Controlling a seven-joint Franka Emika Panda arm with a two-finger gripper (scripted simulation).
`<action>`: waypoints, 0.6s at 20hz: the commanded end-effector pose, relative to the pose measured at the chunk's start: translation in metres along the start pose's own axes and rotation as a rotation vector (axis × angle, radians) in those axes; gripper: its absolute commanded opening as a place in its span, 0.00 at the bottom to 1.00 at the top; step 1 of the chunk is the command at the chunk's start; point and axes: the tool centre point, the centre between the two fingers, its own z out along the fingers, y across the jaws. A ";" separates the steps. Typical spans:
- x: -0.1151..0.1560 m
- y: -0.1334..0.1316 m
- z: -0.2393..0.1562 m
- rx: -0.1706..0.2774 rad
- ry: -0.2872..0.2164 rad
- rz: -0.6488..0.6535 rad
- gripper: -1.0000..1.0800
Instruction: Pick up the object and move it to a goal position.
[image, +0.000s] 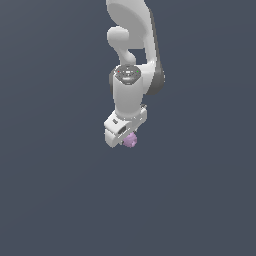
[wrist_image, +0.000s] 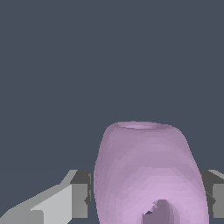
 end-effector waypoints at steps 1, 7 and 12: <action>-0.014 -0.007 -0.016 0.000 0.000 0.000 0.00; -0.046 -0.023 -0.053 0.000 0.000 0.000 0.00; -0.073 -0.036 -0.084 0.000 0.001 0.000 0.00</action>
